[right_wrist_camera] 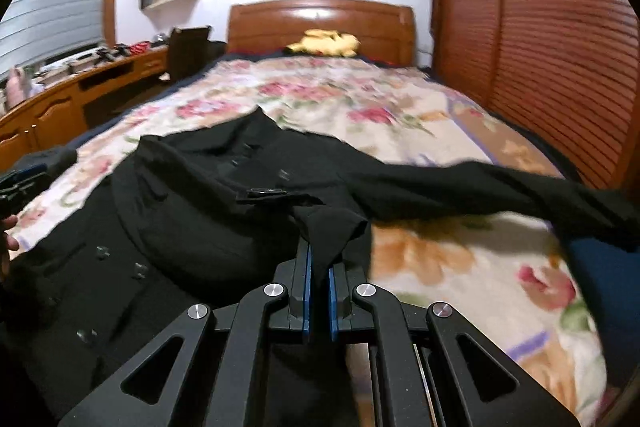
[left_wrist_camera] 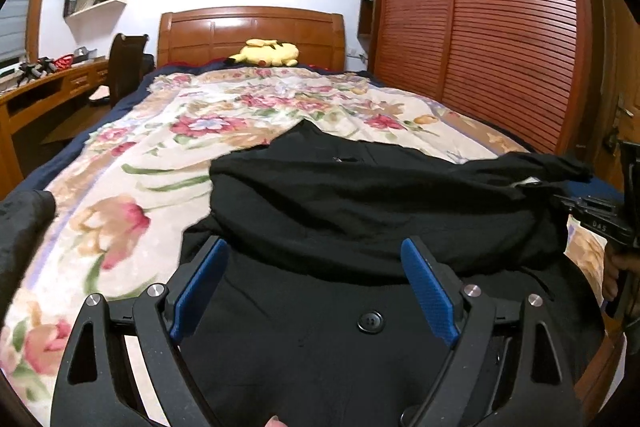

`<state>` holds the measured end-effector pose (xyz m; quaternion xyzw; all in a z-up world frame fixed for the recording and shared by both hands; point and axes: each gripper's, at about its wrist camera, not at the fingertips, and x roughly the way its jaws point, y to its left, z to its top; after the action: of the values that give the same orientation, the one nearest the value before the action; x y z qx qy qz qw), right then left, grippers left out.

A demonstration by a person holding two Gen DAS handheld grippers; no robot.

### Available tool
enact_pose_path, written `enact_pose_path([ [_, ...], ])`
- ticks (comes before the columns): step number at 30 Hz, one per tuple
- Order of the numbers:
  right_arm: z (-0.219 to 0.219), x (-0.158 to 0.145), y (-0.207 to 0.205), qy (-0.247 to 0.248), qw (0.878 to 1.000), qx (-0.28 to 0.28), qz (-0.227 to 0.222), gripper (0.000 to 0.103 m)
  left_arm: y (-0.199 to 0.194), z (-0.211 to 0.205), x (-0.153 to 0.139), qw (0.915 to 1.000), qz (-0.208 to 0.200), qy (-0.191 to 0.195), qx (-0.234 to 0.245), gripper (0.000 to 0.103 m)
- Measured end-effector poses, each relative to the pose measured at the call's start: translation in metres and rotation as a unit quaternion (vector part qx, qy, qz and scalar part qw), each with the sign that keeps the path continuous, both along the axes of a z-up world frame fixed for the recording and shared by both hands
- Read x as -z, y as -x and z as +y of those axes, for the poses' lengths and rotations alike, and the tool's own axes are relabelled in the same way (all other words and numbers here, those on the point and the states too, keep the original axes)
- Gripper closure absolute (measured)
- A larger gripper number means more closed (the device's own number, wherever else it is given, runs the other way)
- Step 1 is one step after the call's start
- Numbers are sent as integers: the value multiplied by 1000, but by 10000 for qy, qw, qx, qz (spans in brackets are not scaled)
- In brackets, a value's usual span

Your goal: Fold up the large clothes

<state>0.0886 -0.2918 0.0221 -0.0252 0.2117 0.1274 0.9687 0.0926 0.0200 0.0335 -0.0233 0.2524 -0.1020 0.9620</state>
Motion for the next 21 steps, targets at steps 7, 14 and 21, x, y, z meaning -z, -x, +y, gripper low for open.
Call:
enact_pose_path([
  [7,-9,5,-2,-306,9991,20,291,87,2,-8,9,9999,-25,-157,30,14],
  [14,-11,-7,9,-44,9999,148,-68,38,2,-14,13,9996,-74,-267,44,14],
  [21,10,14,-15,222,9992,-73,331,38,1,-14,17,9996,9,-252,87,14],
])
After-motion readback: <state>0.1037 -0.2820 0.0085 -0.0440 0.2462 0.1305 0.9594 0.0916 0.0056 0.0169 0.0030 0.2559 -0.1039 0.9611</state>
